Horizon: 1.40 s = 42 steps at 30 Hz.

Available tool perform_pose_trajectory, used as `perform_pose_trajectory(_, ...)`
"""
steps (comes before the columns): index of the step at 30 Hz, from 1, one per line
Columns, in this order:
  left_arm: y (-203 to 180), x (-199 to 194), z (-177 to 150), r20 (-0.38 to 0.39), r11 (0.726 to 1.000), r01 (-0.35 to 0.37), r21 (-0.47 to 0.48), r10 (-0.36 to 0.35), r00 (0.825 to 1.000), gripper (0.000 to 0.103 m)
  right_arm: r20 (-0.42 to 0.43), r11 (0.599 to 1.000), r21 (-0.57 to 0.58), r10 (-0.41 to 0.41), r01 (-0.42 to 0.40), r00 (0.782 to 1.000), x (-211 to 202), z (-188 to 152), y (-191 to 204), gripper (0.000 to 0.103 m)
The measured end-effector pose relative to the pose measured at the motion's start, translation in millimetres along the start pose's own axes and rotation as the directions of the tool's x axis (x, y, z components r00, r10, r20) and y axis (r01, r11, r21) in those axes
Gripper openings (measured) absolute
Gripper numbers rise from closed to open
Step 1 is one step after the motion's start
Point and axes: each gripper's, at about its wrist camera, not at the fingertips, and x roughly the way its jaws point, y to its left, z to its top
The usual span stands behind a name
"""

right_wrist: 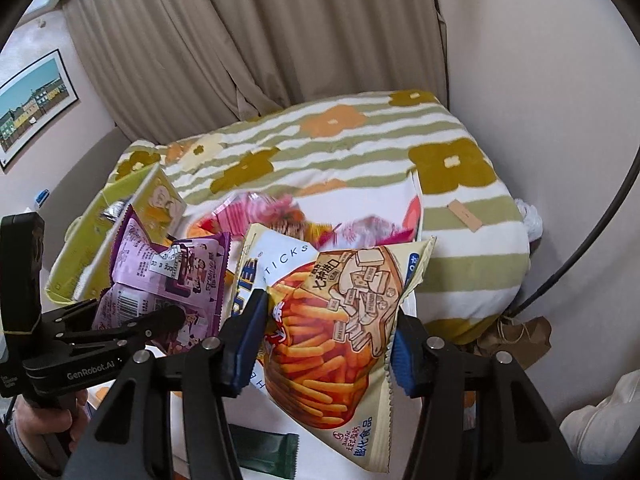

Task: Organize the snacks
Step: 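Grasp the purple bag with the left tool while the right tool grasps the Oishi stick bag, then carry both bags into the yellow-green box and open both tools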

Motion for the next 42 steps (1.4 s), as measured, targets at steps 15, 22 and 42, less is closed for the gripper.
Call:
perform_pose_trajectory(15, 64, -97, 33, 0.156, 0.995, -0.072, -0.068, 0.082, 0.984, 0.056, 0.115, 0.983, -0.137, 0.138, -0.122, 0.984, -29, 57, 86, 0.051)
perform_pose_trajectory(22, 139, -128, 44, 0.182, 0.981, -0.134, -0.137, 0.158, 0.97, 0.056, 0.107, 0.958, -0.207, 0.225, -0.2, 0.968, -8, 76, 159, 0.051)
perform_pose_trajectory(42, 350, -86, 72, -0.002, 0.971, -0.182, -0.152, 0.184, 0.983, 0.066, -0.03, 0.952, -0.209, 0.225, -0.226, 0.974, 98, 89, 330, 0.051)
